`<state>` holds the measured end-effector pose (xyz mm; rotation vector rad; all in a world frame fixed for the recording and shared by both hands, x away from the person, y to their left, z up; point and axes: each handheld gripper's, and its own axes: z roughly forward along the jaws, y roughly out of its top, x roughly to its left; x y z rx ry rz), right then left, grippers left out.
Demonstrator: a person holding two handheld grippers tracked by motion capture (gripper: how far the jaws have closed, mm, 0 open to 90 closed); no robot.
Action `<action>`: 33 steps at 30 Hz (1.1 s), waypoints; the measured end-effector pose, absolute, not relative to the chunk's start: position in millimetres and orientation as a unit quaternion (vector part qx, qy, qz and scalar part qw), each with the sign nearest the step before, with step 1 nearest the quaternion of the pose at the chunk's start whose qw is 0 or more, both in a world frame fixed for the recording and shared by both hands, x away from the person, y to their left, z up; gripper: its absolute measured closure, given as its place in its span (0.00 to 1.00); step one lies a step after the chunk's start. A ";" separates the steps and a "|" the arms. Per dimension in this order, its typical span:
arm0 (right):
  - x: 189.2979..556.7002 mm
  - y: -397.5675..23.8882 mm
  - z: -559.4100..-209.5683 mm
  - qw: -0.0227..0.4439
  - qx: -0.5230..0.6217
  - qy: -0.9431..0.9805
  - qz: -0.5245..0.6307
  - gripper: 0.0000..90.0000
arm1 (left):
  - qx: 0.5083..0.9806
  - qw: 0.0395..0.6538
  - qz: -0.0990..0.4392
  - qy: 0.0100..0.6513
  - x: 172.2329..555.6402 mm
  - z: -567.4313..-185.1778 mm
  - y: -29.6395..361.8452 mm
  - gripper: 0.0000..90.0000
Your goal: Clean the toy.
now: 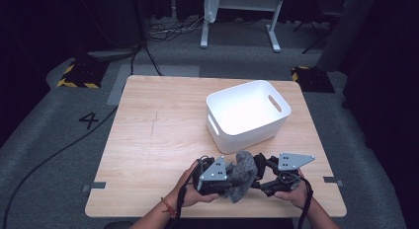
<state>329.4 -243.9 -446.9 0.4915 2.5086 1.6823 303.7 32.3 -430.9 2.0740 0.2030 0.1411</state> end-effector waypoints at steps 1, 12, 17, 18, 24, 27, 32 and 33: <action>330.4 -246.8 -446.2 0.039 0.164 0.815 0.555 0.31 | 0.863 0.495 0.058 0.082 303.5 -435.1 33.5 0.79; 334.1 -265.6 -435.1 0.037 0.183 0.785 0.591 0.31 | 0.900 0.416 0.062 0.112 310.1 -472.2 48.5 0.79; 332.9 -266.8 -432.5 0.025 0.176 0.779 0.602 0.31 | 0.898 0.417 0.074 0.121 317.6 -474.5 46.9 0.79; 332.3 -265.5 -432.3 0.024 0.172 0.781 0.600 0.31 | 0.897 0.418 0.075 0.123 319.8 -474.0 45.7 0.79; 328.3 -257.8 -435.0 0.012 0.152 0.791 0.592 0.31 | 0.861 0.480 0.077 0.152 331.8 -460.6 49.3 0.80; 327.4 -253.5 -437.2 0.003 0.143 0.797 0.588 0.31 | 0.841 0.513 0.076 0.150 330.7 -447.4 48.4 0.80; 323.1 -240.3 -441.6 -0.005 0.129 0.809 0.574 0.31 | 0.814 0.558 0.074 0.147 333.2 -429.9 42.5 0.80; 322.3 -237.6 -443.0 -0.009 0.125 0.810 0.572 0.31 | 0.807 0.567 0.074 0.148 334.2 -426.6 42.1 0.80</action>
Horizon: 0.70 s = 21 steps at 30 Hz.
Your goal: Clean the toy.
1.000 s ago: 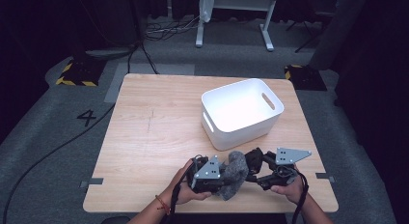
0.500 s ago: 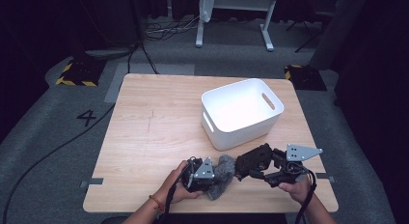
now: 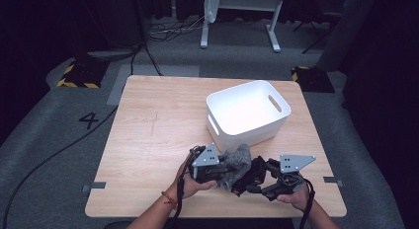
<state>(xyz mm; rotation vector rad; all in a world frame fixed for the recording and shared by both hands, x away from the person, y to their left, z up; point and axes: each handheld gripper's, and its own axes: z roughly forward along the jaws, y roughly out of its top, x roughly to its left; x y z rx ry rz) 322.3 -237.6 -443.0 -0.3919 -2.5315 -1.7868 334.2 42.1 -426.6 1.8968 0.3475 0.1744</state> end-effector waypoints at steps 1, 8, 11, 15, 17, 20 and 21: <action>321.1 -234.8 -444.2 0.009 -0.123 -0.814 -0.568 0.31 | 0.800 0.578 0.069 0.148 335.4 -424.0 41.7 0.80; 321.3 -234.1 -443.9 -0.004 -0.131 -0.809 -0.573 0.31 | 0.814 0.560 0.075 0.136 336.3 -429.2 36.1 0.80; 323.7 -244.2 -441.4 -0.012 -0.145 -0.803 -0.578 0.31 | 0.828 0.540 0.073 0.131 335.1 -437.4 36.2 0.80; 326.6 -254.6 -436.5 -0.022 -0.155 -0.793 -0.589 0.31 | 0.841 0.522 0.069 0.125 330.6 -444.3 35.5 0.80; 326.8 -257.2 -434.9 -0.022 -0.156 -0.791 -0.591 0.31 | 0.851 0.506 0.069 0.122 329.7 -447.5 36.3 0.80; 327.2 -259.8 -433.0 -0.028 -0.159 -0.789 -0.593 0.31 | 0.868 0.476 0.070 0.125 329.5 -455.6 39.6 0.80; 327.2 -260.6 -432.2 -0.031 -0.161 -0.788 -0.593 0.31 | 0.871 0.470 0.067 0.125 328.8 -458.4 40.8 0.80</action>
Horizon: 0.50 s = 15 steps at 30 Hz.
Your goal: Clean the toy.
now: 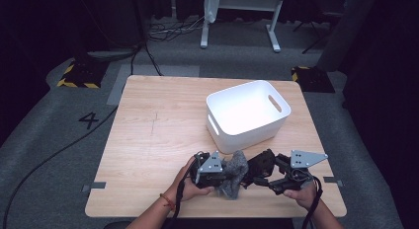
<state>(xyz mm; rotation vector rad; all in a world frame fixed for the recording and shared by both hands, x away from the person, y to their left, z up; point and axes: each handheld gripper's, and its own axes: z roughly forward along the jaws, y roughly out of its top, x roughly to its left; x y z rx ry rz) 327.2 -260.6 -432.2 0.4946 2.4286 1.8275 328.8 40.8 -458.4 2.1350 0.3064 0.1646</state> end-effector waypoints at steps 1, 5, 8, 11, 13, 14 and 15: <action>327.5 -261.7 -431.1 0.034 0.162 0.787 0.594 0.31 | 0.873 0.468 0.063 0.125 327.9 -460.5 41.7 0.80; 329.1 -268.1 -426.9 0.036 0.169 0.777 0.605 0.31 | 0.889 0.442 0.063 0.106 322.6 -465.6 38.5 0.80; 328.7 -273.4 -421.9 0.044 0.171 0.771 0.612 0.31 | 0.898 0.422 0.065 0.102 321.9 -470.0 34.9 0.80; 328.1 -277.8 -418.5 0.046 0.174 0.768 0.614 0.31 | 0.899 0.423 0.060 0.101 320.3 -470.9 31.8 0.80; 328.3 -277.4 -419.4 0.052 0.175 0.774 0.606 0.31 | 0.892 0.436 0.056 0.103 318.9 -468.4 29.9 0.80; 328.3 -276.0 -420.8 0.055 0.175 0.778 0.601 0.31 | 0.887 0.446 0.052 0.105 318.5 -466.2 29.2 0.80; 328.5 -274.5 -422.5 0.054 0.176 0.779 0.599 0.31 | 0.885 0.449 0.059 0.106 317.6 -463.0 28.4 0.80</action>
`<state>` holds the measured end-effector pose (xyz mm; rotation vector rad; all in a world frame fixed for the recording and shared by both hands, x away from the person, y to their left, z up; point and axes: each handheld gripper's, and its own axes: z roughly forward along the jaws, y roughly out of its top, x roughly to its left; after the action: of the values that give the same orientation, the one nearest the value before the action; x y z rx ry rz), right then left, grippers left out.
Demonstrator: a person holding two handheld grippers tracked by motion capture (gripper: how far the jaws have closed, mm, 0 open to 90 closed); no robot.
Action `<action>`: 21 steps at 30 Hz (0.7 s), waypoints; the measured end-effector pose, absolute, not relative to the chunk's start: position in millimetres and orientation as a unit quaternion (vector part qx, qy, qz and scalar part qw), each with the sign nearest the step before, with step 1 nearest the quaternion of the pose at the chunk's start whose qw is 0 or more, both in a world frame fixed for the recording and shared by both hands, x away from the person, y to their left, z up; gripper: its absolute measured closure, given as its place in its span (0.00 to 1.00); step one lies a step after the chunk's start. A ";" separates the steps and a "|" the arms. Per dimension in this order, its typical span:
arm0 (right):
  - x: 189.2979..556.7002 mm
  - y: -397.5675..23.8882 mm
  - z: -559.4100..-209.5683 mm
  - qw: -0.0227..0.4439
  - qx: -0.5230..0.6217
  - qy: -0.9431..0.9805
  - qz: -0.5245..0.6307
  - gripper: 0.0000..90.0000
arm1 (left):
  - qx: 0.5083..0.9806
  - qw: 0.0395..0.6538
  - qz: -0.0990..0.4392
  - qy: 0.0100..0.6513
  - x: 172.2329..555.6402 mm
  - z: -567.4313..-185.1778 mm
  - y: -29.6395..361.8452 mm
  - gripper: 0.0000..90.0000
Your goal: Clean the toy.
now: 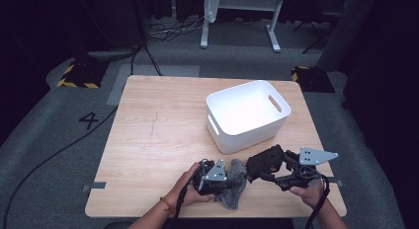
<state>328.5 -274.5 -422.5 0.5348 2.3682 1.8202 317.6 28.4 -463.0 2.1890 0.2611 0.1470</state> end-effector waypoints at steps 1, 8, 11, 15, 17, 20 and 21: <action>328.9 -273.0 -424.1 0.050 0.177 0.780 0.599 0.31 | 0.881 0.456 0.064 0.106 316.6 -459.3 27.7 0.80; 329.3 -274.3 -423.2 0.045 0.176 0.778 0.602 0.31 | 0.857 0.493 0.086 0.123 320.7 -440.2 36.4 0.80; 326.4 -265.5 -427.5 0.047 0.163 0.796 0.581 0.31 | 0.838 0.523 0.075 0.139 326.2 -430.0 43.5 0.80; 322.2 -245.9 -435.0 0.040 0.139 0.820 0.554 0.31 | 0.830 0.539 0.078 0.118 321.3 -415.3 36.4 0.80; 319.8 -236.9 -438.5 0.039 0.134 0.832 0.538 0.31 | 0.827 0.547 0.079 0.107 318.3 -408.2 30.0 0.80; 319.1 -229.9 -444.6 0.038 0.134 0.843 0.519 0.31 | 0.814 0.569 0.066 0.096 318.0 -397.4 25.9 0.80; 319.1 -228.4 -446.7 0.037 0.135 0.846 0.514 0.31 | 0.810 0.575 0.062 0.092 317.3 -394.0 24.4 0.80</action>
<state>319.1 -228.4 -446.7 0.4156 2.5987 1.5775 317.3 24.4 -394.0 1.8977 0.2151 0.1451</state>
